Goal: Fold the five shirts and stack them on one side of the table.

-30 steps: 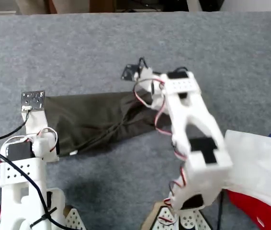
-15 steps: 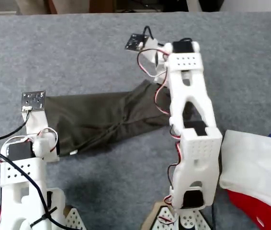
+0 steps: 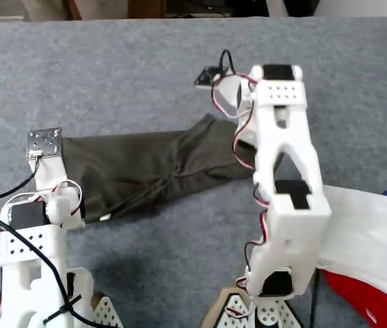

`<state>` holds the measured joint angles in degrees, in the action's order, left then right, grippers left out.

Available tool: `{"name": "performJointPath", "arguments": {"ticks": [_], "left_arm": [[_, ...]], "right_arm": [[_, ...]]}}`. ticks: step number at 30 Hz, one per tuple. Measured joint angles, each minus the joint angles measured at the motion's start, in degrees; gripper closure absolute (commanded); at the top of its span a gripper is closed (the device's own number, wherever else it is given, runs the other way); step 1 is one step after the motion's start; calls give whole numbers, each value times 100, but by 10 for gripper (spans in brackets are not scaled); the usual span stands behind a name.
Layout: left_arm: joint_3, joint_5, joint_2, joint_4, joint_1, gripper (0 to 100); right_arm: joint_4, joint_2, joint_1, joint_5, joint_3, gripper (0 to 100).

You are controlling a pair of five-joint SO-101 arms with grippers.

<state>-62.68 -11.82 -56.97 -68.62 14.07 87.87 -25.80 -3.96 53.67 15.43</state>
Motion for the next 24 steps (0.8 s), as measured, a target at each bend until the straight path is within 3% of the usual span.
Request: {"name": "performJointPath", "arguments": {"ticks": [10,21,24], "left_arm": [[0,0,536,343,0,979],[290,-35,1538,589,0,981],[396,-114,1609,809,281,977]], "right_arm": [[-2549,1468,-88,-9,-3947,976],[-2523,2620,686,466,-4721,974],[-2321,3200,695,466,-4695,974]]}}
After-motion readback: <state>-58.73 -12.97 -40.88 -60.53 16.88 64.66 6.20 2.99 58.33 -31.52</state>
